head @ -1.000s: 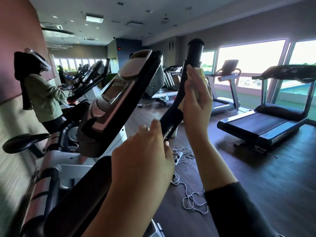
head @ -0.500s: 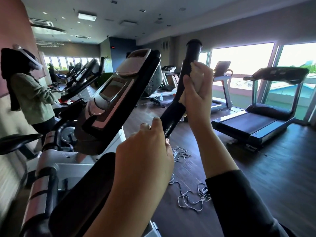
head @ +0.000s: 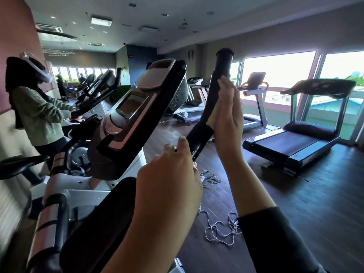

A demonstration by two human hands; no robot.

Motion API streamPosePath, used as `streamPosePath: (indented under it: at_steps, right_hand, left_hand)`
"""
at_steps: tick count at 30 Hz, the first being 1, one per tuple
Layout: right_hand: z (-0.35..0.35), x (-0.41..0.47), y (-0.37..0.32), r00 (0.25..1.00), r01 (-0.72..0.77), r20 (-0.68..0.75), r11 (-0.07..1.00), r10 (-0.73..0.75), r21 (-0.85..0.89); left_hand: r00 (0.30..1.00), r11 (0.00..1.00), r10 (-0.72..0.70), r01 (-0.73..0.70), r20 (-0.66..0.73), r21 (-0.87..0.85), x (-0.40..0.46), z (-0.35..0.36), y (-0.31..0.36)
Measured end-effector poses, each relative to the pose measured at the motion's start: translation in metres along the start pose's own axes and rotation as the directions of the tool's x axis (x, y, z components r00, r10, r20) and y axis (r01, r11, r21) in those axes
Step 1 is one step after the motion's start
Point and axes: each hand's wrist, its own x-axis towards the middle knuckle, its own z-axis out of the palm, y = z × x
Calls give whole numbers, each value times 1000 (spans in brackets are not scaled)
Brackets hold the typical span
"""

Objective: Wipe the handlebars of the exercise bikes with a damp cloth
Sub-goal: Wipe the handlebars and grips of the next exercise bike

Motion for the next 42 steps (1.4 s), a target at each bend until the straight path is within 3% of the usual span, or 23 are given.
streamPosePath:
  at_steps: [11,15,20,26,36,42]
  right_hand:
    - [-6,0,-9,992,-116,-48,990,120,85]
    - [-4,0,-9,960,-202,-150,955,237,217]
    - [1,-11,-14,965,-180,-120,925,231,335]
    - [5,16,-25,980,-128,-137,986,142,103]
    - [7,-14,-18,978,-142,-160,989,137,-25]
    - [15,-8,-29,984,-107,-165,966,69,-236]
  left_hand:
    - [1000,1000,9,-8,-12,17,-2,0,0]
    - [1000,1000,19,-19,-18,18,-2,-1,1]
    - [1000,1000,20,-20,-7,19,-1,-1,1]
    - [1000,999,-8,8,23,41,-3,-6,1]
    - [990,1000,-20,23,141,-18,-9,-30,-11]
    - [969,967,61,3,241,-256,-13,-39,-35]
